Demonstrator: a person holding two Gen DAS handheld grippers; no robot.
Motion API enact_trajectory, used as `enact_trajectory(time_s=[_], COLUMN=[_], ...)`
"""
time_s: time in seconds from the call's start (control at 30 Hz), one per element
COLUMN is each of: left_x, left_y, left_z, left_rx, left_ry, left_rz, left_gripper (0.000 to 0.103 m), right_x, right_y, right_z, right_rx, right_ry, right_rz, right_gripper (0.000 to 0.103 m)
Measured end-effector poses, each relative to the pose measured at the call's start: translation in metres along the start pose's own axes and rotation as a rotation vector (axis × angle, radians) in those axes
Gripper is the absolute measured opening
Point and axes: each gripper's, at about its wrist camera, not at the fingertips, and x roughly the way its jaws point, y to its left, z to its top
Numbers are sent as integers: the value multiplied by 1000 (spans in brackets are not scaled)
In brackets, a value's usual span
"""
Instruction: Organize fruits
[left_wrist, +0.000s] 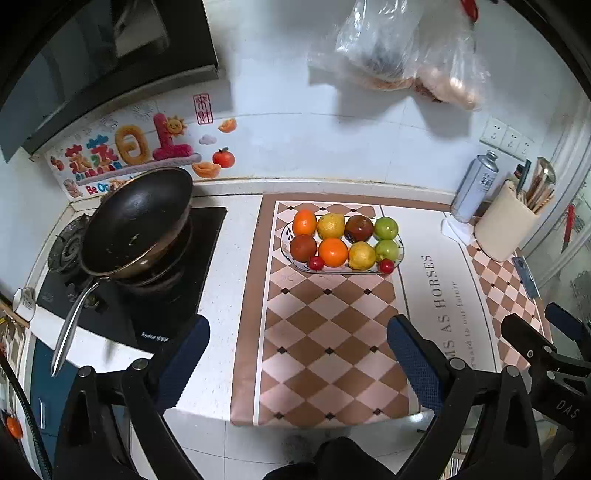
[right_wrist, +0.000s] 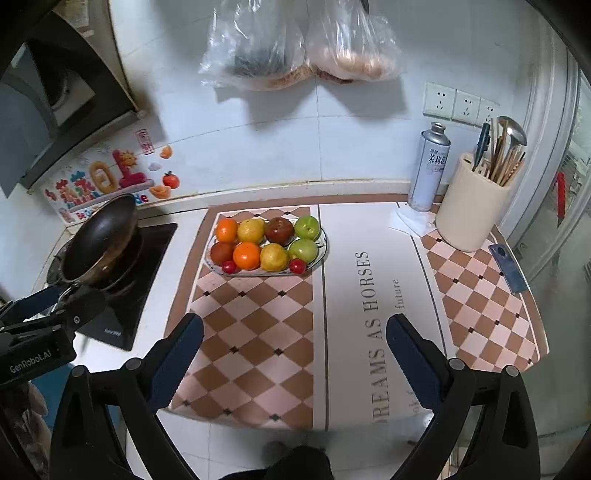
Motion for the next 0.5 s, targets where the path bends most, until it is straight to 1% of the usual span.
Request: enact_trajectory(time_s=[0.23,0.5], left_x=[-45,-74], left_y=[-6,-13], left_z=[-18,-35], left_rx=[-22,-27], left_ry=[-40,-63], left_rz=[17,24], left_gripper=[98,98], right_x=[-49,-85], right_y=[0,-4], right_z=[-10,-14], right_rx=[-26,-35], right_ry=[-33,-69], right_rz=[45,64], right_gripper=[101,101])
